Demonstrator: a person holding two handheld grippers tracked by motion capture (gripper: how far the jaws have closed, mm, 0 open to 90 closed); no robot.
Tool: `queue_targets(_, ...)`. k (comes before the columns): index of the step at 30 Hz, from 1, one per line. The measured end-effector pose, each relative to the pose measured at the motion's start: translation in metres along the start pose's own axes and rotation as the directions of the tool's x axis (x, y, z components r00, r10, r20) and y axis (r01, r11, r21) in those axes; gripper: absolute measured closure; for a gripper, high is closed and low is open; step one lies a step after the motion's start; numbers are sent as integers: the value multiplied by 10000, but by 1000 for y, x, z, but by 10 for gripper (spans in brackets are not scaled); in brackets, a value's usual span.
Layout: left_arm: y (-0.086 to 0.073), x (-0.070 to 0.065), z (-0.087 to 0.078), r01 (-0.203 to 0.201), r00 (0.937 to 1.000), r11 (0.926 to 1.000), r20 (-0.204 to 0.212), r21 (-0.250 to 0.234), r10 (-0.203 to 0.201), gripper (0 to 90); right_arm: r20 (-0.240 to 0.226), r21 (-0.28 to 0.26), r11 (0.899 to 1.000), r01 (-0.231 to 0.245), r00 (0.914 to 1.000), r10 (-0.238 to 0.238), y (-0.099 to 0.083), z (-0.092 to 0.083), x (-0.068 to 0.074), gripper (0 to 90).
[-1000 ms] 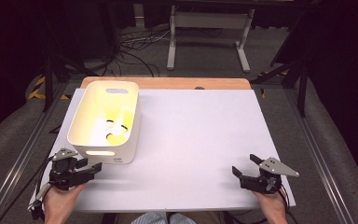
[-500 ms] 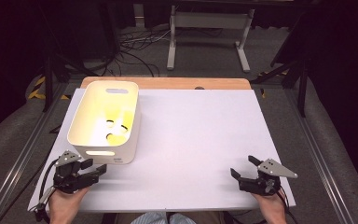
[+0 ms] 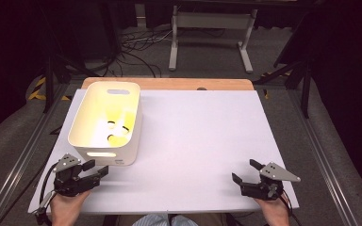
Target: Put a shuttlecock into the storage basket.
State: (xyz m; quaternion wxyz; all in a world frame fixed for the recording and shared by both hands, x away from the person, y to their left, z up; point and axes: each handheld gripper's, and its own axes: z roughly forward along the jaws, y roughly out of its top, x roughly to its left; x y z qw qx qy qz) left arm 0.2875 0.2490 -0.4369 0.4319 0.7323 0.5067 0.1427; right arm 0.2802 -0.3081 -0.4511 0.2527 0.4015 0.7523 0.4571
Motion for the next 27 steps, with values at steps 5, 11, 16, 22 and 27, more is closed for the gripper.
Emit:
queue_targets(5,-1,1,-1,17,10000,9995,-51,-302,-19,370,-151,94,9999,-71,9999,72,-1,-2,2,144)
queue_targets(11,-2,0,-3,-15,10000,9990,-12,-438,15,367,-103,124,9997,-230,9997,231,-2,-4,1,143)
queue_targets(16,-2,1,-3,63,10000,9985,7,-537,-63,360,-190,133,9998,-144,9997,147,-2,-5,3,143)
queue_targets(22,-2,0,-3,57,10000,9983,44,-588,-54,357,-288,141,9997,-182,9994,186,-2,-5,2,142)
queue_targets(27,-3,1,-4,77,10000,9980,42,-622,-75,354,-318,150,9997,-177,9993,182,-2,-4,3,141)
